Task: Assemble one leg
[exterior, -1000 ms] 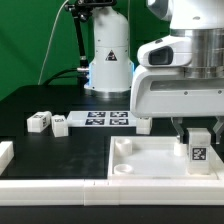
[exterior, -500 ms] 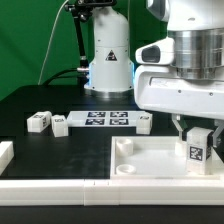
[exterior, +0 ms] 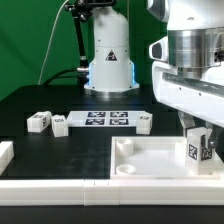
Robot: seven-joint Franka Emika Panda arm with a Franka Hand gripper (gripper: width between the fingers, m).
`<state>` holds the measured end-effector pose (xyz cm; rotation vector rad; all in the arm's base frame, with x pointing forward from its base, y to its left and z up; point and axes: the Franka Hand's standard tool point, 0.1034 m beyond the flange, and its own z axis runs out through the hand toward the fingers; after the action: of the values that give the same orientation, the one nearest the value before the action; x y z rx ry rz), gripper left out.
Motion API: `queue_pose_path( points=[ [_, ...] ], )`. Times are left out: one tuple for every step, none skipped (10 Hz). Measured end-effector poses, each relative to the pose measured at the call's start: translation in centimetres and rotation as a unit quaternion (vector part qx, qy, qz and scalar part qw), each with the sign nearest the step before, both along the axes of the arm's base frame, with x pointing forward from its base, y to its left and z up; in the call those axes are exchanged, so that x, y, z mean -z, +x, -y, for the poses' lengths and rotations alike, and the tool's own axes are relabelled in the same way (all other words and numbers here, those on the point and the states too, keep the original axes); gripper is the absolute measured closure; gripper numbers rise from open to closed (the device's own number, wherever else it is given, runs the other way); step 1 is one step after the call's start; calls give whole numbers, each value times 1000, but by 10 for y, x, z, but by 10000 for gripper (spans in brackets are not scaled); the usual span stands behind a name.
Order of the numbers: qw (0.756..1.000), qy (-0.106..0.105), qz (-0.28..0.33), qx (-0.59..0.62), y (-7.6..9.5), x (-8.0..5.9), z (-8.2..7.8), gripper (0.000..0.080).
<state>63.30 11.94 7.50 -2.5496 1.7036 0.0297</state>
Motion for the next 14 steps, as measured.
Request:
queue_pose_path(
  points=[
    [1000, 1, 0, -3, 0, 0, -1, 509],
    [1000, 0, 1, -25, 0, 0, -1, 329],
    [1000, 0, 1, -30, -1, 1, -1, 213],
    [997, -2, 0, -80, -2, 1, -2, 213],
    [991, -8, 4, -135, -1, 1, -3, 163],
    [982, -9, 8, -190, -1, 2, -2, 153],
    [973, -10, 11, -229, -1, 2, -2, 153],
    [959, -11, 15, -283, 0, 2, -1, 153],
    [945, -13, 18, -326, 0, 2, -1, 151],
    [932, -16, 19, -360, -1, 2, -2, 151],
    [918, -18, 21, -395, -1, 2, -3, 151],
    [899, -19, 24, -436, -1, 2, -4, 151],
    [887, -23, 24, -460, -1, 2, -4, 151],
    [854, -24, 27, -518, -1, 3, 0, 151]
  ],
)
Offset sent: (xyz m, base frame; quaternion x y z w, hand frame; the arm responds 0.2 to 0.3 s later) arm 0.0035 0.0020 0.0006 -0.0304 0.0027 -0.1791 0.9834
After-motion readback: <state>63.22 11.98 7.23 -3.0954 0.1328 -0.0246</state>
